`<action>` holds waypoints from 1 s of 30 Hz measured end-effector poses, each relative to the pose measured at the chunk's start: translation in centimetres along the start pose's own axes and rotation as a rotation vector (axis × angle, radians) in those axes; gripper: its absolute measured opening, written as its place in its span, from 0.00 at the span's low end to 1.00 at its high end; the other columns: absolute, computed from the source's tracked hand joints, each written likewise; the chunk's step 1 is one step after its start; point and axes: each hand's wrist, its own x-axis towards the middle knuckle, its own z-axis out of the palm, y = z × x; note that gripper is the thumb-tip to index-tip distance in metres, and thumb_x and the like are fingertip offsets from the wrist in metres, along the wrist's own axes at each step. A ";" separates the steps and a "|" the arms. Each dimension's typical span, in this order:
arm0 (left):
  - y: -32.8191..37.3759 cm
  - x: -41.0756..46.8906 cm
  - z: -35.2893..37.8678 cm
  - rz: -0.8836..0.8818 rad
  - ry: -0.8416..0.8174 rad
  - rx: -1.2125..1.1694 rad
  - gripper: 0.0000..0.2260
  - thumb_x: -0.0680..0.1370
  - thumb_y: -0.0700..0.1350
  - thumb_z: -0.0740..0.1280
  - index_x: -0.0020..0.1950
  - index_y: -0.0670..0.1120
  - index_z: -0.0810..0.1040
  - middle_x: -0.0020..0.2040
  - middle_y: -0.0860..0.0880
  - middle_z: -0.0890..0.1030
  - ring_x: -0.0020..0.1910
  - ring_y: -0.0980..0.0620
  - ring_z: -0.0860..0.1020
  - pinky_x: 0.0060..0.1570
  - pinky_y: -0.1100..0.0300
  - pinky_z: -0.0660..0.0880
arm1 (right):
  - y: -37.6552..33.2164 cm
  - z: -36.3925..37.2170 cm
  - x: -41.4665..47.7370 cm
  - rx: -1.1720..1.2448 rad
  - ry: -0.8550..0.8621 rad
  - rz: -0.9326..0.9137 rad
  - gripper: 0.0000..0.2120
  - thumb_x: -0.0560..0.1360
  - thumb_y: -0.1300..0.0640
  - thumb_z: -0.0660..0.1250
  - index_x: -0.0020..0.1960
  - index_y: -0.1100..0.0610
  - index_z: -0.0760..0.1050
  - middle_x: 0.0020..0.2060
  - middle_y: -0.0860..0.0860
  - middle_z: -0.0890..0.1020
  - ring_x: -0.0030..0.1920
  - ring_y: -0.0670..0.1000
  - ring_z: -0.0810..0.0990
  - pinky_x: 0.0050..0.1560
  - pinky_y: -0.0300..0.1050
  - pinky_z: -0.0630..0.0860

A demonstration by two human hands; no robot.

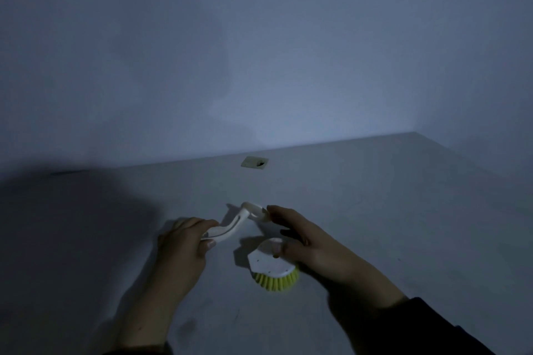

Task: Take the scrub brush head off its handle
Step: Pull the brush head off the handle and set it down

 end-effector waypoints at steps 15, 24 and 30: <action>-0.3 0.3 0.6 -0.099 -0.027 -0.038 0.18 0.72 0.31 0.73 0.61 0.42 0.83 0.57 0.42 0.83 0.58 0.40 0.76 0.58 0.50 0.74 | 0.1 0.1 0.3 -0.061 -0.046 -0.041 0.30 0.72 0.35 0.74 0.71 0.30 0.67 0.68 0.37 0.77 0.65 0.42 0.80 0.68 0.57 0.78; -0.4 0.3 0.7 -0.082 -0.017 -0.084 0.19 0.72 0.32 0.74 0.62 0.42 0.82 0.59 0.42 0.83 0.58 0.39 0.77 0.60 0.47 0.76 | 0.4 0.0 0.6 -0.099 -0.068 -0.054 0.32 0.72 0.33 0.73 0.73 0.29 0.65 0.70 0.37 0.76 0.68 0.41 0.78 0.70 0.56 0.76; -0.2 0.4 0.8 -0.108 -0.005 -0.115 0.23 0.70 0.36 0.78 0.65 0.43 0.81 0.62 0.43 0.82 0.61 0.40 0.77 0.62 0.45 0.75 | 0.4 -0.1 0.5 -0.121 -0.071 -0.087 0.27 0.75 0.37 0.72 0.71 0.28 0.66 0.70 0.36 0.76 0.68 0.40 0.77 0.70 0.54 0.76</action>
